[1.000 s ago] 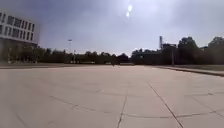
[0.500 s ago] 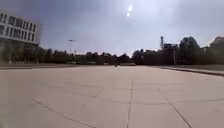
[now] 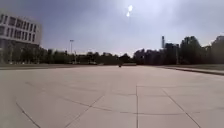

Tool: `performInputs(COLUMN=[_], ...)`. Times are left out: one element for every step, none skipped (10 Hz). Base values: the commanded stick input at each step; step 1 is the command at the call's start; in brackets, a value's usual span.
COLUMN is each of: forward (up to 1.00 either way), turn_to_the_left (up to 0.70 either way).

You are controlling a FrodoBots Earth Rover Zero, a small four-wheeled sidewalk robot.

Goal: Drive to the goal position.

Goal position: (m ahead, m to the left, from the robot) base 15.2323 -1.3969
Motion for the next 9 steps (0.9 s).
performInputs(forward=[0.70,0.70,0.70,0.70,0.70,0.70,0.70,0.70,0.70], turn_to_the_left=[-0.01,-0.01,-0.01,-0.01,-0.01,-0.01,-0.01,-0.01,-0.01])
